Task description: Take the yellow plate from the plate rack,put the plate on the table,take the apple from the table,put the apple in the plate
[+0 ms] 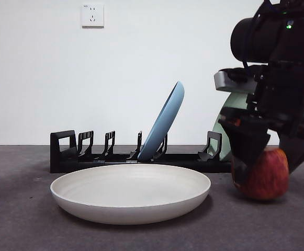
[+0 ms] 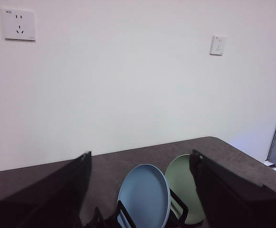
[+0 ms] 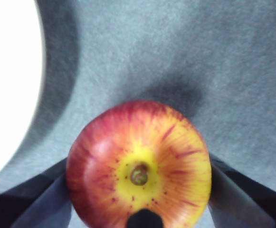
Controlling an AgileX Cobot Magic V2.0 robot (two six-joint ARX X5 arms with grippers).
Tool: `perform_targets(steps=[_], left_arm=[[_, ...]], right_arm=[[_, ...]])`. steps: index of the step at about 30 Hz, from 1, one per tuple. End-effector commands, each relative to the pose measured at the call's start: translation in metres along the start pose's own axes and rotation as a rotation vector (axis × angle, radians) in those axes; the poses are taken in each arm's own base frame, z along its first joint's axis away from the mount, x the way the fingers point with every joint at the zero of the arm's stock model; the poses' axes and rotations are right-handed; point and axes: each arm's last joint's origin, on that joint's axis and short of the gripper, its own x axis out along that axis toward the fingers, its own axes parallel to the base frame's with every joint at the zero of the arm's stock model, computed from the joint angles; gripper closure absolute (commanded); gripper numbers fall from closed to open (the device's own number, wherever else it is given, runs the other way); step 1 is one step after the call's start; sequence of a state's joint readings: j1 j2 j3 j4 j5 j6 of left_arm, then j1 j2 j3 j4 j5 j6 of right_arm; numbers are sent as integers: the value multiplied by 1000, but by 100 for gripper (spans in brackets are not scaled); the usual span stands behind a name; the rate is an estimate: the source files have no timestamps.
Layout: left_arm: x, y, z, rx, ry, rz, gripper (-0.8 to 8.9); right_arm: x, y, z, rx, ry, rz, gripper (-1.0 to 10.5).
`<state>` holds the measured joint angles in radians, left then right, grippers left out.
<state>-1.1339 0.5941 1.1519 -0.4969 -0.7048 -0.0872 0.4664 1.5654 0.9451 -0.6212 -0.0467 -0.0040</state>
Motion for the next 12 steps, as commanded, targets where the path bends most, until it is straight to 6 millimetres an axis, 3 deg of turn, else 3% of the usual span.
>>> perform_targets(steps=[1,7,9,12], left_arm=[[0,0,-1,12,2,7,468],[0,0,-2,19,6,8,468],[0,0,-2,21,7,9,468],[0,1,-2,47,6,32,468]], right_arm=[[-22,6,11,-6,-91,11,962],[-78,46,45,-117,-302,74,963],[-86,68,56,-166,-331,109,963],[-79,93,67,-225,-321,141,963]])
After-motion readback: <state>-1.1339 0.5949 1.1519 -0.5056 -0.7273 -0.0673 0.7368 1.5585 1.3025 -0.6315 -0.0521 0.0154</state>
